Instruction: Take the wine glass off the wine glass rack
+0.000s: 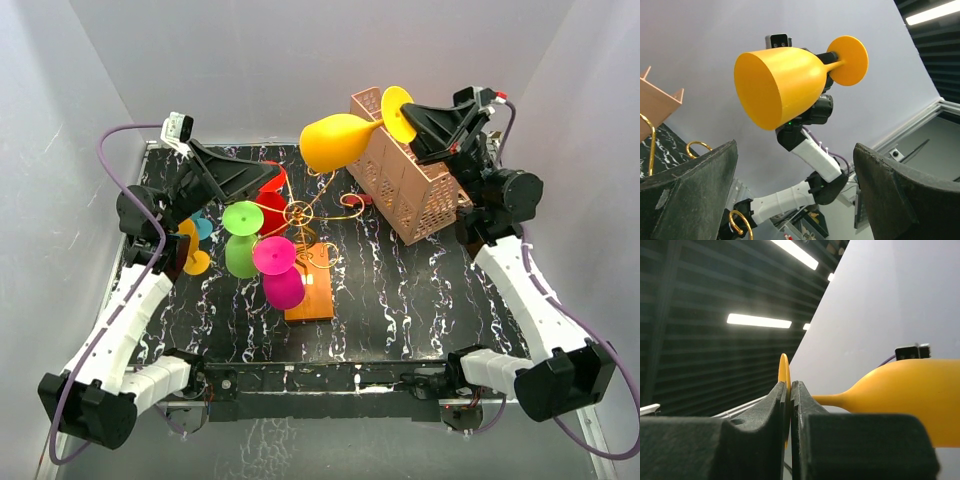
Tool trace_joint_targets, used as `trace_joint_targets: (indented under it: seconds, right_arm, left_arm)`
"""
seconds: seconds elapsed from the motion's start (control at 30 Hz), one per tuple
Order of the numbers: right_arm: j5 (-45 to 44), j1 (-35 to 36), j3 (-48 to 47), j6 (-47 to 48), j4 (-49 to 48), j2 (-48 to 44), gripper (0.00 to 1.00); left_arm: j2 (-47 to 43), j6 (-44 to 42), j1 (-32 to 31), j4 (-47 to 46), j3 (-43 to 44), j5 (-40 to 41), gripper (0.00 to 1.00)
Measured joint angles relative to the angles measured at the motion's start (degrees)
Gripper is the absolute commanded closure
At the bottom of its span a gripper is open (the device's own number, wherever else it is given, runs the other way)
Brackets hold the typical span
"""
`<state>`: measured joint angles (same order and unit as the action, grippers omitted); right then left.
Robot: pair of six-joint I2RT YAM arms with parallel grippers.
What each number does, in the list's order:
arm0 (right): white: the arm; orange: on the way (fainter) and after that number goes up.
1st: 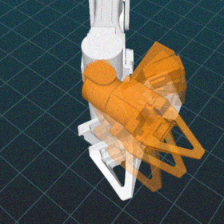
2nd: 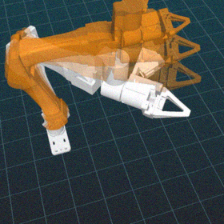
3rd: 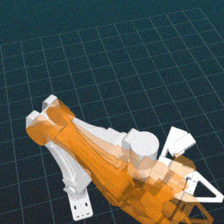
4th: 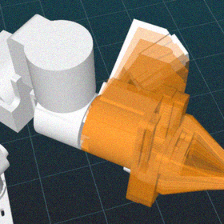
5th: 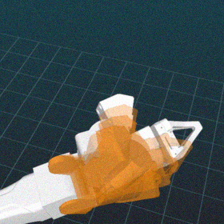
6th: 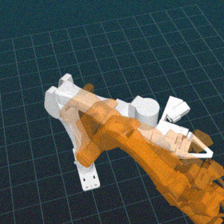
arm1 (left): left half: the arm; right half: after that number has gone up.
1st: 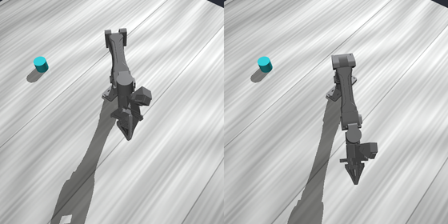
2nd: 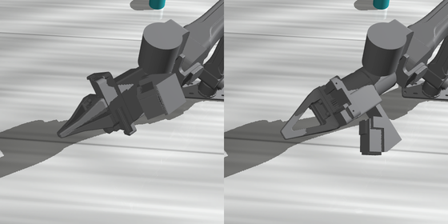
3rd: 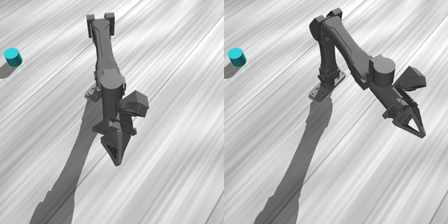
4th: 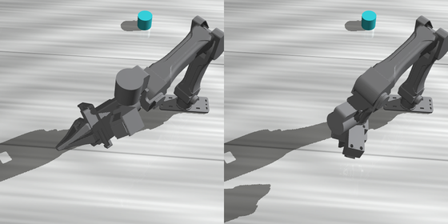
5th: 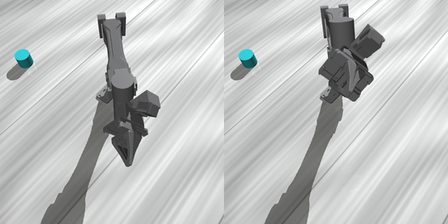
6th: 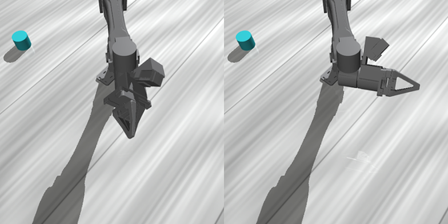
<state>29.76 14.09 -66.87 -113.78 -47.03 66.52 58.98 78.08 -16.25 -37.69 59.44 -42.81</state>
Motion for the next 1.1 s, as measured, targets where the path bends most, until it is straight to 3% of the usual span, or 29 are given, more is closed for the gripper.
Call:
trace_joint_targets:
  seconds: [0.17,0.57,0.8,1.1]
  right_arm:
    - [0.0,3.7,-0.3,-2.1,-3.8,2.9,0.92]
    - [-2.1,9.7,-0.3,-3.8,-7.8,7.1,0.92]
    - [-3.3,11.5,0.2,-4.6,-9.4,9.2,0.92]
    - [-5.4,12.9,1.1,-3.2,-9.3,8.9,0.90]
  left_arm:
    - [2.1,6.9,0.0,-10.3,-2.3,-0.9,0.03]
    - [2.6,15.5,0.0,-22.3,-3.7,-1.1,0.11]
    - [2.7,18.1,0.0,-25.4,-4.1,-1.1,0.31]
    - [2.7,18.5,0.0,-25.7,-4.7,-1.1,0.66]
